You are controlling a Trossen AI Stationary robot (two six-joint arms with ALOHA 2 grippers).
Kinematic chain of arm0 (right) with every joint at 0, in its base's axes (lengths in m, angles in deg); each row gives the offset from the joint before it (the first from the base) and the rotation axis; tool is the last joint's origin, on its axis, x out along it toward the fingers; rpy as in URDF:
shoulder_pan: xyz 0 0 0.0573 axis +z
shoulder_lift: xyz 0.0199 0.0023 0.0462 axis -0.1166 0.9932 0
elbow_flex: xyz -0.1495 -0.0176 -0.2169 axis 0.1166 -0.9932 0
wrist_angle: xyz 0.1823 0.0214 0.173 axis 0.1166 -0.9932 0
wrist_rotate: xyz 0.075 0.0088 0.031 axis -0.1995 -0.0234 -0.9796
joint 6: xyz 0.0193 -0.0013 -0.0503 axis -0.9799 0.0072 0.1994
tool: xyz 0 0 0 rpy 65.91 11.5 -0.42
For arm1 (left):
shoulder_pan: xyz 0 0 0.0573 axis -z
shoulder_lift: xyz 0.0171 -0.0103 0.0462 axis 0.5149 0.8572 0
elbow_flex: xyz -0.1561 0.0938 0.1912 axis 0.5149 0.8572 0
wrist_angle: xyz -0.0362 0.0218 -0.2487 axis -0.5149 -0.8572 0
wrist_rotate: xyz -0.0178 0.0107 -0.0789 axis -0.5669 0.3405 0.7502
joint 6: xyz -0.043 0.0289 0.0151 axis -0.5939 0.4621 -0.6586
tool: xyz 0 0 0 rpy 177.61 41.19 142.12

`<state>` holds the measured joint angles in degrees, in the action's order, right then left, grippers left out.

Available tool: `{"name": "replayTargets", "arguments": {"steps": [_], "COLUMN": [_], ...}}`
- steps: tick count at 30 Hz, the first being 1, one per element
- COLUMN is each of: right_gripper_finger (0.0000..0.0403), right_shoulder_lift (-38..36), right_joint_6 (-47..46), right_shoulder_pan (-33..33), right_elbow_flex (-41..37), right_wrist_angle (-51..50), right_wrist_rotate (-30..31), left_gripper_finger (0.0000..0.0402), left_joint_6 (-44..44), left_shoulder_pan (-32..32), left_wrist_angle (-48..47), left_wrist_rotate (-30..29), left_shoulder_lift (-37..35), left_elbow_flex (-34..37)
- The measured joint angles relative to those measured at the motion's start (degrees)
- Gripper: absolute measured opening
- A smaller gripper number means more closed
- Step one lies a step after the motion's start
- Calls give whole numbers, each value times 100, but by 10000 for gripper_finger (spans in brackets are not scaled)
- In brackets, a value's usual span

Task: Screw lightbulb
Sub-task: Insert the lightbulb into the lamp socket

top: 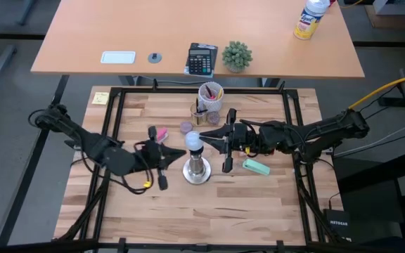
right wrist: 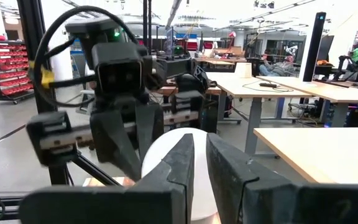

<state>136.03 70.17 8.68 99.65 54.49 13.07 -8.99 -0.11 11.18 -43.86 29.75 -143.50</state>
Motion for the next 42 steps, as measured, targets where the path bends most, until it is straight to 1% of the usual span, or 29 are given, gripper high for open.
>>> {"name": "replayTargets", "arguments": {"steps": [5,12,15,31,42], "right_gripper_finger": [48,48,48,48,48], "right_shoulder_lift": [0,-2,-2,-7,-7], "right_joint_6": [0,-135,-138,-149,-149], "right_shoulder_pan": [0,0,0,99,157], "right_elbow_flex": [0,4,4,8,4], "right_wrist_angle": [-4,-28,-44,-150,-146], "right_wrist_rotate": [2,31,31,-66,-76], "left_gripper_finger": [1,1,1,1,1], "left_joint_6": [11,446,450,450,431], "left_shoulder_pan": [-92,-95,-95,-79,-82], "left_wrist_angle": [51,472,464,426,426], "left_wrist_rotate": [-41,-295,-440,-701,-750], "left_shoulder_lift": [49,55,55,55,55], "left_elbow_flex": [0,0,0,0,0]}}
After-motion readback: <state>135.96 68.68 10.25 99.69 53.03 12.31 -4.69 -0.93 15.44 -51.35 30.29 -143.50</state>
